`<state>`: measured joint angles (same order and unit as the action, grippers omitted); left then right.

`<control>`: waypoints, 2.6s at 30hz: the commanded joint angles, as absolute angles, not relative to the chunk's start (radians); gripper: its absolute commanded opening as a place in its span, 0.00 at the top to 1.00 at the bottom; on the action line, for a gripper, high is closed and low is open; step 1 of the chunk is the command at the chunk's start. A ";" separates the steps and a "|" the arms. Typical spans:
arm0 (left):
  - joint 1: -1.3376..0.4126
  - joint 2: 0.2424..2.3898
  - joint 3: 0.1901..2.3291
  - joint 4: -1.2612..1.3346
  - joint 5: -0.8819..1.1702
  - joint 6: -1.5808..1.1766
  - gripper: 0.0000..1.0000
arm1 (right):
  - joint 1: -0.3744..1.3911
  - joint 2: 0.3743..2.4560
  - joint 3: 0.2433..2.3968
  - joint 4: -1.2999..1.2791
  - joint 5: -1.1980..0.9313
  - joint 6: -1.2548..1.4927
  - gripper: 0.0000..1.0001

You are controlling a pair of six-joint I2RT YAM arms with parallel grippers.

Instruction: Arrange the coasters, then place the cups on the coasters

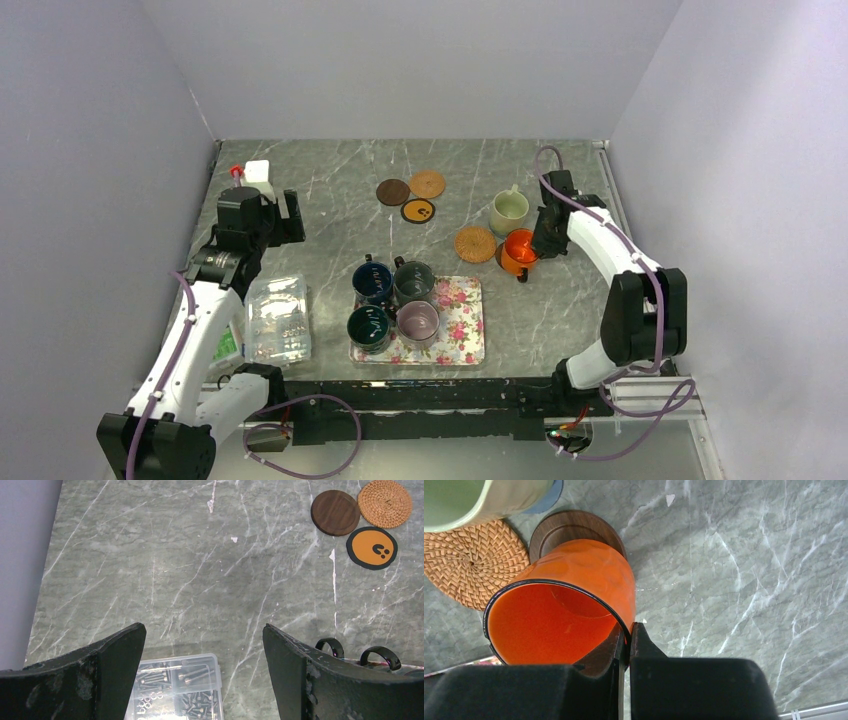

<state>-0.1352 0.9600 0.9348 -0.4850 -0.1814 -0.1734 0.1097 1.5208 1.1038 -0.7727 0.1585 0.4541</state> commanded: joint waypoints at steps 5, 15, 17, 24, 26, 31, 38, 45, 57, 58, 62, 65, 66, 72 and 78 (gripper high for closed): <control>-0.140 0.958 0.936 -0.479 -0.187 -0.175 0.06 | 0.104 1.541 1.185 -0.712 0.186 0.469 1.00; -0.140 0.957 0.937 -0.480 -0.188 -0.175 0.06 | 0.104 1.568 1.203 -0.719 0.193 0.473 1.00; -0.140 0.956 0.937 -0.480 -0.187 -0.175 0.06 | 0.105 1.568 1.203 -0.719 0.194 0.475 1.00; -0.140 0.955 0.937 -0.480 -0.186 -0.175 0.06 | 0.105 1.579 1.204 -0.724 0.195 0.482 1.00; -0.139 0.955 0.937 -0.480 -0.185 -0.175 0.06 | 0.105 1.582 1.207 -0.725 0.195 0.486 1.00; -0.140 0.956 0.936 -0.479 -0.180 -0.173 0.06 | 0.106 1.589 1.215 -0.732 0.196 0.495 1.00; -0.140 0.955 0.937 -0.480 -0.181 -0.175 0.06 | 0.107 1.597 1.226 -0.749 0.199 0.500 1.00; -0.140 0.954 0.939 -0.482 -0.180 -0.175 0.06 | 0.115 1.604 1.225 -0.753 0.193 0.506 1.00; -0.139 0.948 0.937 -0.482 -0.177 -0.176 0.06 | 0.129 1.611 1.232 -0.774 0.228 0.522 1.00; -0.140 0.948 0.937 -0.482 -0.177 -0.176 0.06 | 0.130 1.613 1.233 -0.777 0.232 0.523 1.00; -0.140 0.947 0.937 -0.482 -0.176 -0.176 0.06 | 0.131 1.616 1.239 -0.785 0.231 0.522 1.00; -0.140 0.946 0.937 -0.482 -0.176 -0.176 0.06 | 0.131 1.617 1.241 -0.785 0.223 0.517 0.90; -0.140 0.946 0.937 -0.482 -0.177 -0.176 0.06 | 0.131 1.618 1.242 -0.785 0.221 0.516 0.86; -0.140 0.945 0.937 -0.482 -0.177 -0.176 0.06 | 0.130 1.614 1.242 -0.783 0.213 0.513 0.72; -0.140 0.941 0.937 -0.482 -0.178 -0.176 0.06 | 0.130 1.589 1.261 -0.808 0.218 0.503 0.62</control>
